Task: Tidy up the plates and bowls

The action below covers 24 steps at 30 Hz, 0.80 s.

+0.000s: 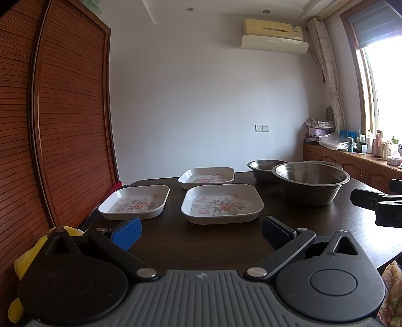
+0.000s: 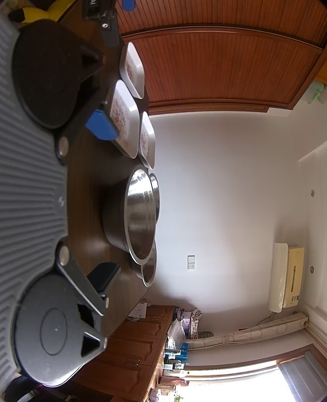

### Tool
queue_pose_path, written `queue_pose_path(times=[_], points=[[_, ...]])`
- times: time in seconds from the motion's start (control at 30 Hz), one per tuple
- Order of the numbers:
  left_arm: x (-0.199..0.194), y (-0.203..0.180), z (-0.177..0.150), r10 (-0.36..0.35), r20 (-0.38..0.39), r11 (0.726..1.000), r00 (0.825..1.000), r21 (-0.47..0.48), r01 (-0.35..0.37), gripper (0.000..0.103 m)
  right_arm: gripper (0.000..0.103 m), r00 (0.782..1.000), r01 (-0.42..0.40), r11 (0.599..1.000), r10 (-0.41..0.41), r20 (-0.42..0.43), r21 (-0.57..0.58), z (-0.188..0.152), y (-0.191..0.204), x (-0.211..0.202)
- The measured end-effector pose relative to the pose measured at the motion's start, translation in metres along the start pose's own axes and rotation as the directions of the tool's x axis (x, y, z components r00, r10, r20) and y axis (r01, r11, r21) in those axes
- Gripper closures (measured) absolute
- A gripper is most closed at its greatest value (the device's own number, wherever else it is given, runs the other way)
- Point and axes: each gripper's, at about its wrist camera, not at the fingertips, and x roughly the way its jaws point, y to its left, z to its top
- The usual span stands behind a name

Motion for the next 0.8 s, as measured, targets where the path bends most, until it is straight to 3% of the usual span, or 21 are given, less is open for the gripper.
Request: queue_pose_path(times=[0.57,0.8], points=[[0.005,0.002,-0.005,-0.015,-0.025,1.000,1.000,0.001,0.015,0.000,0.000,1.000,0.001,1.000,-0.001,-0.002,-0.004,-0.001,0.001,0.001],[0.015,0.019,-0.005,-0.015,-0.058,1.000,0.998,0.009,0.015,0.000,0.000,0.997,-0.068,0.997,0.068,-0.024,-0.023,0.000,0.011,0.009]])
